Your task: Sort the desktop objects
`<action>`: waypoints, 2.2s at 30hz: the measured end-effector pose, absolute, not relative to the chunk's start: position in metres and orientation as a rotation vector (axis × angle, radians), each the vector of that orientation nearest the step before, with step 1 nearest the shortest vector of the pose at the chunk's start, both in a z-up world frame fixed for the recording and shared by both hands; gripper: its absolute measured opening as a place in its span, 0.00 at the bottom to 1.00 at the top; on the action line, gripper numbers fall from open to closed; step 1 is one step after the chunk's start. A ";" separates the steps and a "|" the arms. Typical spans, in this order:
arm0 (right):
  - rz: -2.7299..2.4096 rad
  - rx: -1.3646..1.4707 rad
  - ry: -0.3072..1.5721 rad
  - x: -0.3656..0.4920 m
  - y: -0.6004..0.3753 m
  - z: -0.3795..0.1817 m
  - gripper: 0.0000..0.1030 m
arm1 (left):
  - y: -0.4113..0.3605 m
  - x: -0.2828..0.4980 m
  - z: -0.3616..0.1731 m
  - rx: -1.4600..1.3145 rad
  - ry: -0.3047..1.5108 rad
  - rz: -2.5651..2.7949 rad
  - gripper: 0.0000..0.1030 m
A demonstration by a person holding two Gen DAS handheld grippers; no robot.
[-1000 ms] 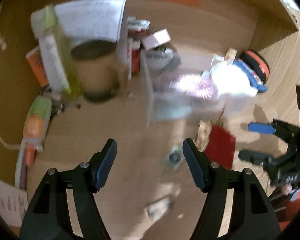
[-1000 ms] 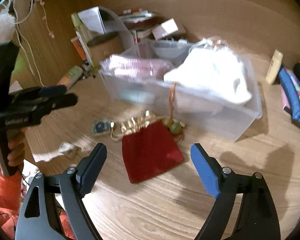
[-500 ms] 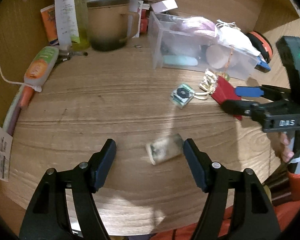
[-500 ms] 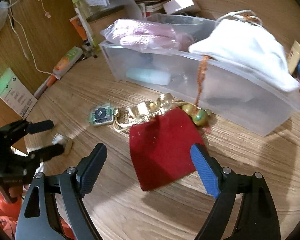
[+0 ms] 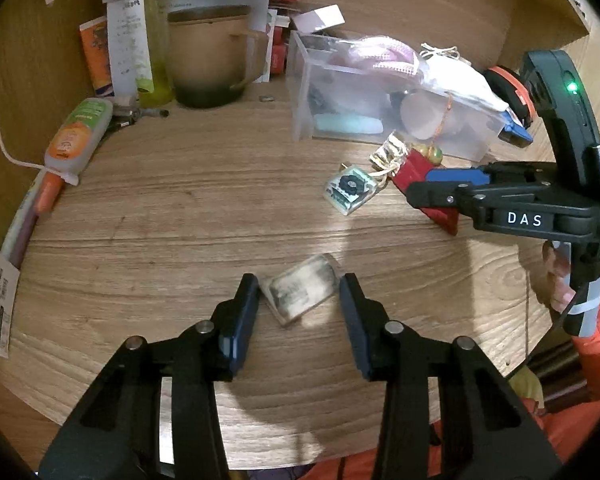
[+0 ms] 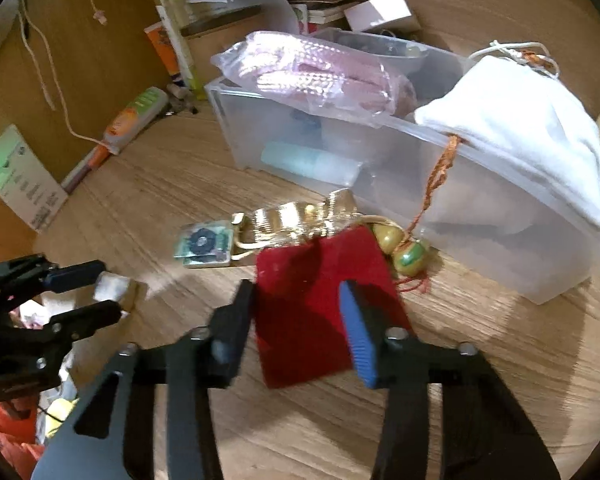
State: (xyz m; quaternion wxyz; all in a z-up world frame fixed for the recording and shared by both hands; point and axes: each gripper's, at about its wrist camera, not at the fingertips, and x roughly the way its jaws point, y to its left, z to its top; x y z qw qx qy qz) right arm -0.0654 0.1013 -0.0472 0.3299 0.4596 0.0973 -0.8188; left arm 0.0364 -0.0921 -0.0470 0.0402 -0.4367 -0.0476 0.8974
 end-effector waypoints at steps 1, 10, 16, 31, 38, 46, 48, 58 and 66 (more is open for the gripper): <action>-2.127 1.205 0.240 -0.065 0.101 -0.047 0.15 | -0.091 0.037 -0.047 -1.337 -0.142 2.753 0.40; -2.106 1.079 0.223 -0.032 0.107 -0.023 0.09 | -0.099 0.035 -0.029 -1.268 -0.243 2.758 0.12; -2.142 1.002 0.206 -0.016 0.119 -0.002 0.08 | -0.096 0.036 -0.018 -1.239 -0.235 2.751 0.11; -2.245 0.804 0.086 -0.004 0.157 0.052 0.09 | -0.085 0.031 -0.042 -1.348 -0.150 2.728 0.49; -2.289 0.763 0.056 -0.010 0.168 0.063 0.09 | -0.075 0.018 -0.045 -1.329 -0.128 2.716 0.38; -2.347 0.730 0.013 -0.028 0.184 0.074 0.09 | -0.068 0.016 -0.030 -1.247 -0.127 2.730 0.38; -2.358 0.723 -0.002 -0.033 0.187 0.076 0.09 | -0.066 0.016 -0.015 -1.184 -0.131 2.741 0.38; -2.358 0.697 -0.050 -0.061 0.187 0.084 0.09 | -0.053 -0.005 0.060 -0.870 -0.131 2.800 0.38; -2.322 0.695 -0.040 -0.082 0.165 0.085 0.09 | -0.047 -0.053 0.072 -0.840 -0.113 2.816 0.38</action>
